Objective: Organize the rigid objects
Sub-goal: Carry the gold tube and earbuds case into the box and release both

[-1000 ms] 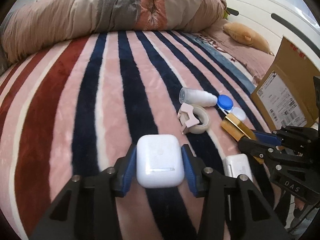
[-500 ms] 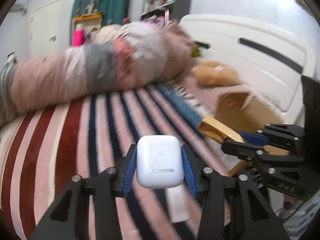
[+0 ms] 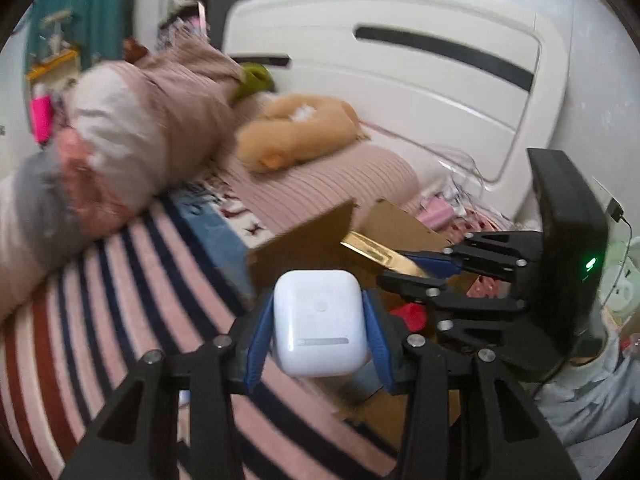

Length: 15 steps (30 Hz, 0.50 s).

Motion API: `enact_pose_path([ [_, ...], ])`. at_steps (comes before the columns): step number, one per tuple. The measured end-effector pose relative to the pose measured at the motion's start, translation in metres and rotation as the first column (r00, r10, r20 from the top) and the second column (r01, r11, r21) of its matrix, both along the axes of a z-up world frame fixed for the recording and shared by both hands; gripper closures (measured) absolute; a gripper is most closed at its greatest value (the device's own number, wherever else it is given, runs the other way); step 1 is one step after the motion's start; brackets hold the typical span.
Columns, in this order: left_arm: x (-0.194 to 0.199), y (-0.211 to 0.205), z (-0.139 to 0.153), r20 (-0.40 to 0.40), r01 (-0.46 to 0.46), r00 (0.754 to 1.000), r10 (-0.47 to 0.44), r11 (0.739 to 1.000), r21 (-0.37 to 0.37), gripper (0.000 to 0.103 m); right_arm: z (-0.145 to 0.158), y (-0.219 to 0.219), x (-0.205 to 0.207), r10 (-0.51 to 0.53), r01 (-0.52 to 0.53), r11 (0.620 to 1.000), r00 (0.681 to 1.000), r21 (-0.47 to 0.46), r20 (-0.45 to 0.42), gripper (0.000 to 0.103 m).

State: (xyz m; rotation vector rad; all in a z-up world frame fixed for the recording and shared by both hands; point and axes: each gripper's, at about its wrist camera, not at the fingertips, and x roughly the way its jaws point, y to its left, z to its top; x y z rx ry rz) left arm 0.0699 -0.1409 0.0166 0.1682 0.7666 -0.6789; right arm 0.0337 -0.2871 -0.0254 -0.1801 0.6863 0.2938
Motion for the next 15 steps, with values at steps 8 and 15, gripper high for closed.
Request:
enact_pose_path([
  [8, 0.029, -0.049, -0.029, -0.083, 0.054, 0.996, -0.044, 0.991, 0.119, 0.062, -0.017, -0.027, 0.017, -0.042, 0.041, 0.999, 0.999, -0.017, -0.031, 0.089],
  [15, 0.039, -0.056, -0.038, -0.088, 0.052, 0.995, -0.039, 0.987, 0.155, 0.062, -0.018, -0.034, 0.017, -0.033, 0.033, 0.999, 0.999, 0.011, -0.029, 0.089],
])
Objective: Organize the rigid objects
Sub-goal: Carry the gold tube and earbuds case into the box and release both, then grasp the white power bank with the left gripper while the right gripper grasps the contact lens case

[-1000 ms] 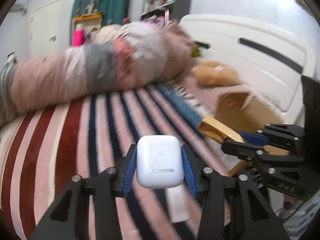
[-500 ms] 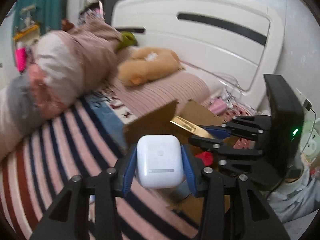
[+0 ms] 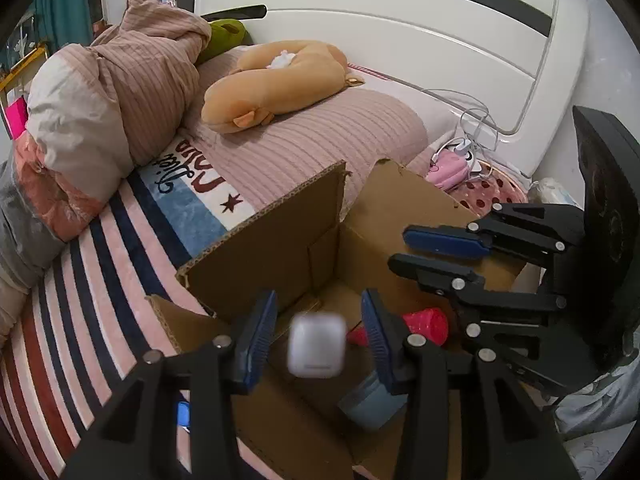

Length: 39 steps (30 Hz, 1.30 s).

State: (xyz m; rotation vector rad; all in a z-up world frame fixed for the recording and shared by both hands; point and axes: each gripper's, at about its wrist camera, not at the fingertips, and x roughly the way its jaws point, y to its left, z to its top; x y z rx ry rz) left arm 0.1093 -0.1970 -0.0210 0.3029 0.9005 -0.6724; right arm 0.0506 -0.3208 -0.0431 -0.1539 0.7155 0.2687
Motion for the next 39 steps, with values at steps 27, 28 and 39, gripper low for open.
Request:
enact_pose_path([
  [27, -0.075, 0.197, 0.026, 0.113, -0.316, 0.935, 0.337, 0.934, -0.166, 0.034, 0.054, 0.120, -0.045, 0.263, -0.268, 0.959, 0.963, 0.093, 0.057, 0.072],
  [28, -0.080, 0.211, 0.018, 0.110, -0.343, 0.925, 0.363, 0.924, -0.166, 0.034, 0.054, 0.130, -0.046, 0.281, -0.285, 0.954, 0.958, 0.090, 0.056, 0.072],
  [39, -0.119, 0.281, -0.089, -0.039, -0.432, 0.900, 0.434, 0.876, -0.214, 0.034, -0.020, 0.243, -0.034, 0.376, -0.373, 0.927, 0.919, 0.049, -0.122, 0.069],
])
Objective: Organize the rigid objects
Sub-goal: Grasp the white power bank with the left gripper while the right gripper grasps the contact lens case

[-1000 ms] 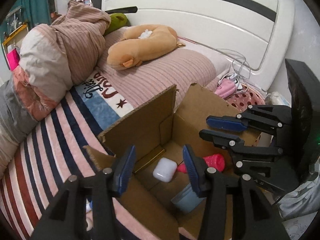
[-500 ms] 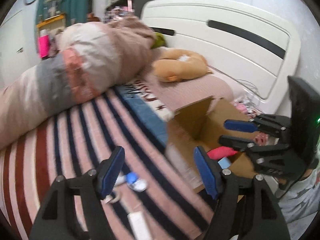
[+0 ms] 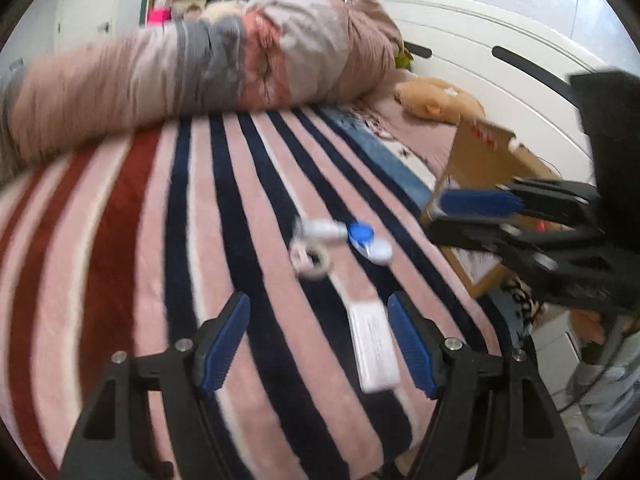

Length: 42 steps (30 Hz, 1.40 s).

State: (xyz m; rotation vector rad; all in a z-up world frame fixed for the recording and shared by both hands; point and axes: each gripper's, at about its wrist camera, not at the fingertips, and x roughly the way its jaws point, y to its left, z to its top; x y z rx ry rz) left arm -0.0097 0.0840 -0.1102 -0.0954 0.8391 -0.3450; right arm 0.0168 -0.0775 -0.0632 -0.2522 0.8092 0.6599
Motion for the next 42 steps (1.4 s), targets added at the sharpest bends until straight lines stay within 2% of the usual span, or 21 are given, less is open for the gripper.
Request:
enact_pose_path([
  [3, -0.003, -0.007, -0.028, -0.040, 0.024, 0.999, -0.026, 0.999, -0.030, 0.034, -0.033, 0.003, 0.016, -0.078, 0.077, 0.997, 0.996, -0.022, -0.047, 0.064],
  [8, 0.002, -0.024, -0.066, -0.113, 0.051, 0.991, -0.066, 0.989, -0.136, 0.035, -0.078, -0.010, 0.046, -0.221, 0.216, 0.974, 0.971, -0.065, -0.088, 0.063],
  [12, 0.008, -0.038, -0.078, -0.106, 0.041, 0.993, -0.055, 0.990, -0.134, 0.035, -0.097, -0.021, 0.065, -0.279, 0.272, 0.959, 0.957, -0.082, -0.086, 0.063],
  [16, 0.014, -0.046, -0.079, -0.086, 0.021, 0.996, -0.033, 0.990, -0.137, 0.036, -0.102, -0.025, 0.075, -0.268, 0.262, 0.963, 0.959, -0.067, -0.095, 0.063],
  [19, 0.016, -0.052, -0.081, -0.076, 0.013, 0.997, -0.020, 0.996, -0.085, 0.044, -0.104, -0.025, 0.078, -0.255, 0.250, 0.967, 0.962, -0.055, -0.094, 0.063],
  [21, 0.016, -0.050, -0.081, -0.069, 0.011, 0.997, -0.017, 0.997, -0.077, 0.046, -0.106, -0.023, 0.079, -0.244, 0.239, 0.969, 0.966, -0.060, -0.086, 0.063],
  [22, 0.015, -0.050, -0.081, -0.067, 0.012, 0.998, -0.017, 0.997, -0.078, 0.050, -0.107, -0.022, 0.080, -0.242, 0.237, 0.969, 0.967, -0.064, -0.082, 0.063],
  [24, 0.013, -0.049, -0.081, -0.062, 0.028, 0.997, -0.035, 0.994, -0.109, 0.069, -0.108, -0.021, 0.082, -0.240, 0.235, 0.970, 0.968, -0.065, -0.077, 0.063],
  [28, 0.011, -0.043, -0.082, -0.068, 0.016, 0.997, -0.027, 0.989, -0.148, 0.070, -0.107, -0.020, 0.080, -0.231, 0.227, 0.972, 0.971, -0.062, -0.067, 0.063],
  [34, 0.004, -0.018, -0.076, -0.070, -0.054, 0.996, 0.051, 0.997, -0.055, 0.070, -0.106, -0.015, 0.076, -0.178, 0.174, 0.982, 0.982, -0.068, -0.060, 0.063],
  [37, 0.006, -0.003, -0.080, -0.089, -0.095, 0.992, 0.088, 0.992, -0.086, 0.069, -0.110, -0.012, 0.077, -0.168, 0.164, 0.983, 0.985, -0.083, -0.047, 0.063],
  [38, 0.006, -0.002, -0.081, -0.092, -0.105, 0.991, 0.096, 0.990, -0.096, 0.069, -0.111, -0.010, 0.077, -0.171, 0.167, 0.982, 0.984, -0.090, -0.041, 0.066],
  [39, 0.006, -0.004, -0.082, -0.085, -0.115, 0.991, 0.107, 0.989, -0.092, 0.069, -0.111, -0.008, 0.077, -0.172, 0.168, 0.981, 0.985, -0.099, -0.034, 0.075],
  [42, 0.007, -0.016, -0.089, -0.056, -0.134, 0.990, 0.132, 0.991, -0.025, 0.070, -0.108, -0.002, 0.070, -0.169, 0.167, 0.977, 0.986, -0.134, -0.005, 0.076],
])
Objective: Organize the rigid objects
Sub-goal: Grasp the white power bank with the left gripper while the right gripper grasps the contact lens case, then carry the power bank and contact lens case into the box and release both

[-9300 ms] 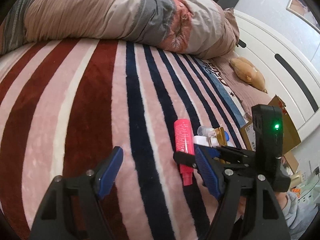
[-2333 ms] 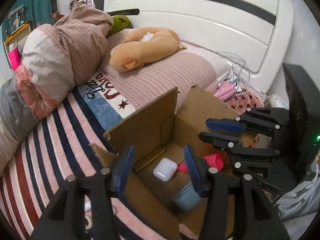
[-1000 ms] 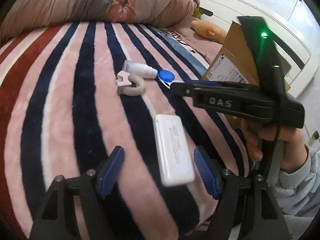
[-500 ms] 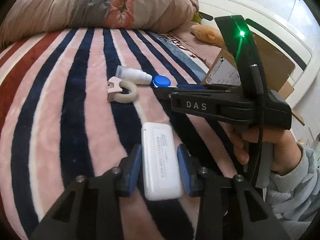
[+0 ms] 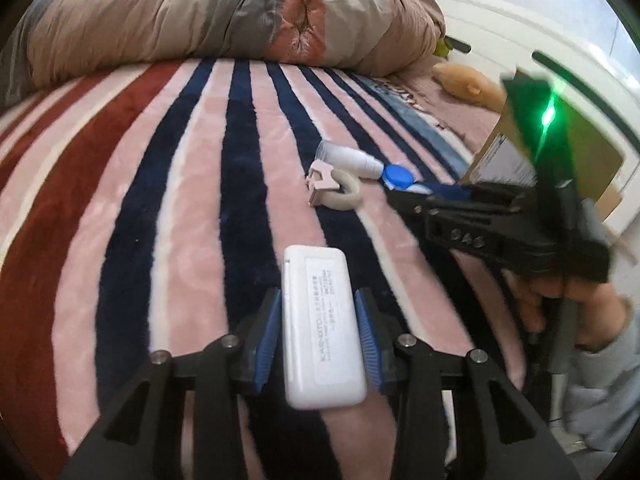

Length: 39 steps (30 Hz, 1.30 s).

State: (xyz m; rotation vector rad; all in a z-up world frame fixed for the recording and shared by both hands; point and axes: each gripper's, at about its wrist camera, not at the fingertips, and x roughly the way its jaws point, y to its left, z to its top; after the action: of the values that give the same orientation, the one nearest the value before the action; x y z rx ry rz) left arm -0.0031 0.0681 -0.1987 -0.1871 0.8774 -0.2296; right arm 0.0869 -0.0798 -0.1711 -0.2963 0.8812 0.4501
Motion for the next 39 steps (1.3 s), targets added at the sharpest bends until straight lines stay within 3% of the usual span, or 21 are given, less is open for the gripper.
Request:
enact_pose_path([
  [5, -0.006, -0.002, 0.004, 0.006, -0.028, 1.000, 0.028, 0.999, 0.020, 0.071, 0.018, -0.002, -0.015, 0.010, -0.010, 1.000, 1.000, 0.026, 0.012, 0.076],
  [10, -0.018, 0.001, 0.026, 0.048, -0.027, 0.999, 0.024, 0.999, 0.047, 0.071, 0.062, -0.006, -0.046, 0.074, -0.082, 0.990, 0.995, 0.117, 0.068, 0.076],
  [17, -0.027, -0.010, 0.094, 0.181, 0.019, 0.983, -0.031, 0.998, 0.067, 0.071, 0.123, -0.029, -0.083, 0.112, -0.147, 0.964, 0.980, 0.221, 0.163, 0.076],
  [20, -0.026, -0.024, 0.127, 0.235, 0.080, 0.968, -0.084, 0.996, 0.025, 0.071, 0.147, -0.053, -0.095, 0.090, -0.144, 0.954, 0.974, 0.263, 0.206, 0.076],
  [24, -0.017, -0.059, 0.163, 0.275, 0.157, 0.948, -0.160, 0.987, 0.032, 0.071, 0.169, -0.097, -0.104, 0.023, -0.099, 0.952, 0.967, 0.289, 0.254, 0.076],
  [27, -0.004, -0.089, 0.182, 0.282, 0.238, 0.932, -0.230, 0.971, 0.006, 0.071, 0.178, -0.133, -0.104, -0.046, -0.038, 0.953, 0.962, 0.300, 0.267, 0.076],
  [32, 0.021, -0.146, 0.205, 0.282, 0.340, 0.898, -0.338, 0.939, 0.043, 0.071, 0.177, -0.188, -0.090, -0.147, 0.075, 0.958, 0.958, 0.276, 0.248, 0.076],
  [39, 0.052, -0.214, 0.204, 0.194, 0.441, 0.872, -0.449, 0.893, 0.089, 0.071, 0.148, -0.237, -0.044, -0.214, 0.182, 0.963, 0.964, 0.200, 0.156, 0.075],
])
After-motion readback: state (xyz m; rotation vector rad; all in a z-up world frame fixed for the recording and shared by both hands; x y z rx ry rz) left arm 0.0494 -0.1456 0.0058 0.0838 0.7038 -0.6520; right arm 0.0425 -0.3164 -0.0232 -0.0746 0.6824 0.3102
